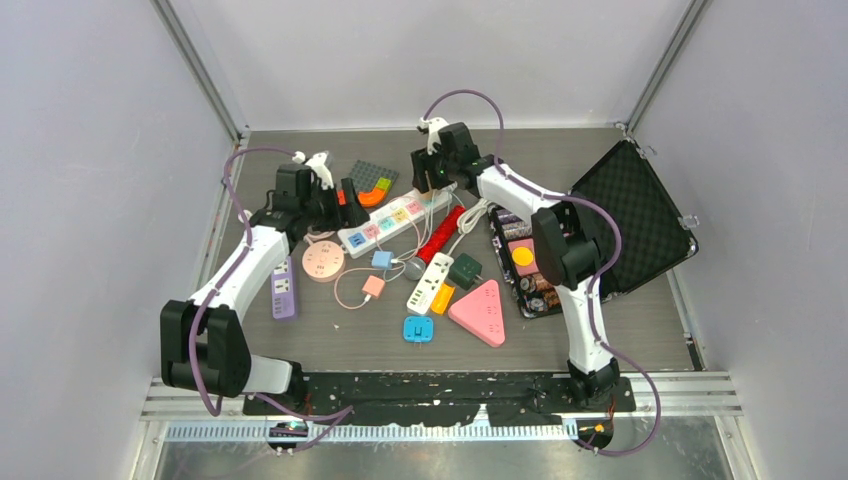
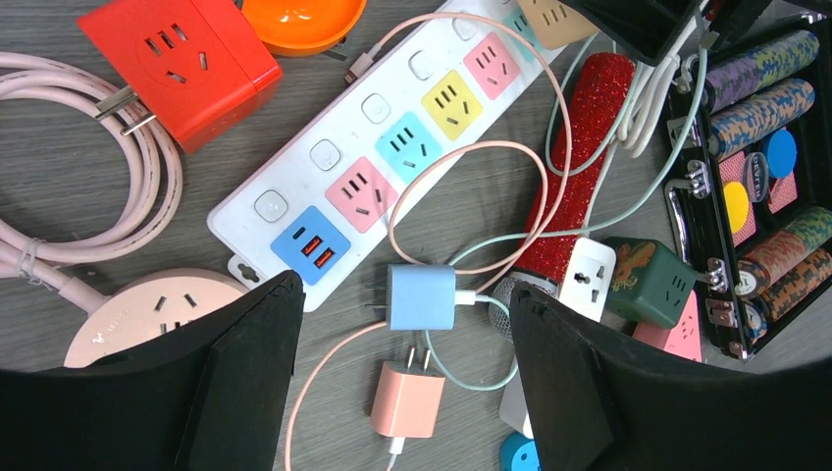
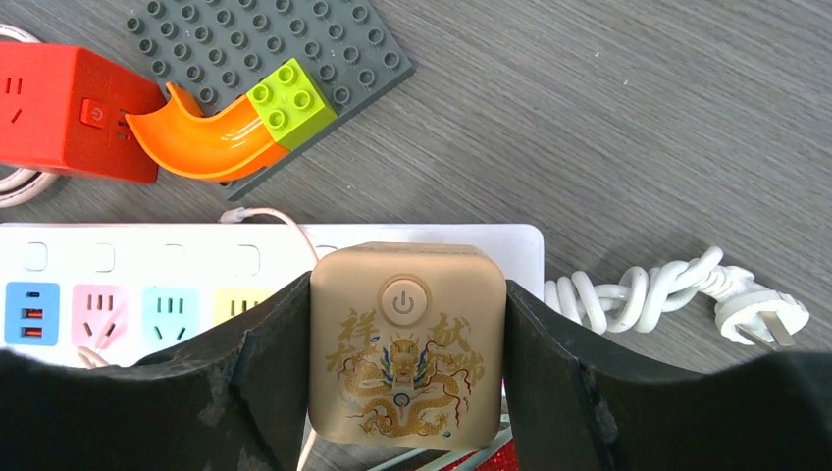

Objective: Insert the plug
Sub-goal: Insert the plug into the socket.

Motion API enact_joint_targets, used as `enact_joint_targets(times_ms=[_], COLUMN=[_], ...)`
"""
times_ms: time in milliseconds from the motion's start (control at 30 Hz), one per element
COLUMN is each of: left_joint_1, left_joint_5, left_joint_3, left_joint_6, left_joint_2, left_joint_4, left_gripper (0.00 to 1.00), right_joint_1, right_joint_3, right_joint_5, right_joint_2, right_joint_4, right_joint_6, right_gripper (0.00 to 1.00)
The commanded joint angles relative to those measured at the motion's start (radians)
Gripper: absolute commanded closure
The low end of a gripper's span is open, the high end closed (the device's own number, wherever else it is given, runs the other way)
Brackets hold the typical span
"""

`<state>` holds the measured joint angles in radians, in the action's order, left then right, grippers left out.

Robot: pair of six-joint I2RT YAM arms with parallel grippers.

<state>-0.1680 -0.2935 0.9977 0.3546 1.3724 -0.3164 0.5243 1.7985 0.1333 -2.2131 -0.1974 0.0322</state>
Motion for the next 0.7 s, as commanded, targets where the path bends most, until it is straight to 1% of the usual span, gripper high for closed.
enact_joint_targets(times_ms=[0, 367, 667], left_joint_1=[0.005, 0.005, 0.005], left_joint_5=[0.008, 0.006, 0.019], left_joint_3=[-0.002, -0.002, 0.003], left_joint_6=[-0.018, 0.003, 0.000], left_joint_2=[-0.023, -0.001, 0.011], left_joint_4=[0.008, -0.002, -0.015], left_gripper=[0.24, 0.25, 0.25], right_joint_1=[0.005, 0.005, 0.007], right_joint_3=[-0.004, -0.038, -0.101], right_joint_5=[0.020, 0.068, 0.032], right_joint_2=[0.092, 0.089, 0.095], right_joint_4=[-0.008, 0.000, 0.035], right_joint_6=[0.004, 0.016, -0.015], right_gripper=[0.95, 0.95, 0.95])
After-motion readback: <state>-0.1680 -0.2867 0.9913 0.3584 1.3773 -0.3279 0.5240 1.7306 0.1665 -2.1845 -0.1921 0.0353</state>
